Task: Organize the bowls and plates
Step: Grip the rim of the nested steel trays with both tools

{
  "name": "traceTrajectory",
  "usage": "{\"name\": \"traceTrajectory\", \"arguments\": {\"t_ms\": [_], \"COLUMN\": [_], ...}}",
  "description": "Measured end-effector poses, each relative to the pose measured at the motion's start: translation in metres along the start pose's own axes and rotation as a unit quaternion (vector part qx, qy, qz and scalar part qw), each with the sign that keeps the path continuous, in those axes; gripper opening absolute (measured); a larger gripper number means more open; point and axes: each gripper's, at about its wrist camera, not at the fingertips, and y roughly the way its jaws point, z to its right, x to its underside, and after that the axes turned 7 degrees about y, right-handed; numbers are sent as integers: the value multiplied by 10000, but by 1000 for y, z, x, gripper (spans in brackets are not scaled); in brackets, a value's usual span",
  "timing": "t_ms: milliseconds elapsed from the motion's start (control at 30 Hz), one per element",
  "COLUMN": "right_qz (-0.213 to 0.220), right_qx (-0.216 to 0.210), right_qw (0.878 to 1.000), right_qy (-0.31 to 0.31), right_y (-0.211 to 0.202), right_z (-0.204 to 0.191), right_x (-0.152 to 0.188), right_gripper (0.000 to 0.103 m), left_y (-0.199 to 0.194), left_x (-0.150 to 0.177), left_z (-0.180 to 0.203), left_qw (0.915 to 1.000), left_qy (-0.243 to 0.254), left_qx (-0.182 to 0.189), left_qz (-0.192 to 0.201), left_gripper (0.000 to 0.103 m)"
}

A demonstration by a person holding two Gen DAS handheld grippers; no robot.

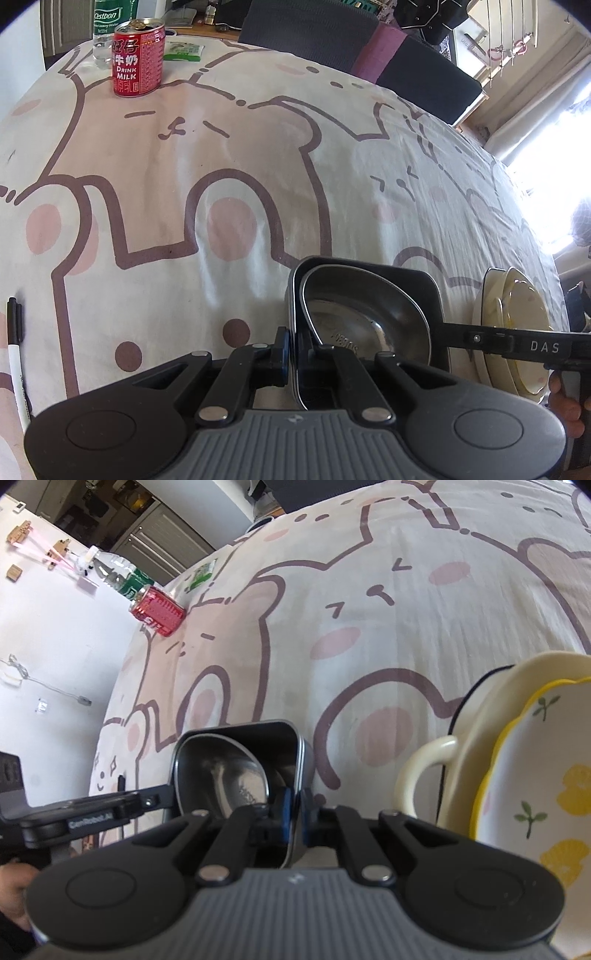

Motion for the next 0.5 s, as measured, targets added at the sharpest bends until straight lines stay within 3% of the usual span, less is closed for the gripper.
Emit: {"name": "traceTrajectory", "arguments": {"t_ms": [500], "right_qz": [84], "right_qx": [121], "right_qw": [9997], "right_qy": [-213], "right_y": [-3], "right_z": [-5], "right_x": [0], "right_gripper": [7], "left_y": [-10], "left_x": [0], "left_z": [0], "left_qw": [9998], "left_qy": [-136], "left_qx": [114], "left_qz": [87], "left_gripper": [4]}}
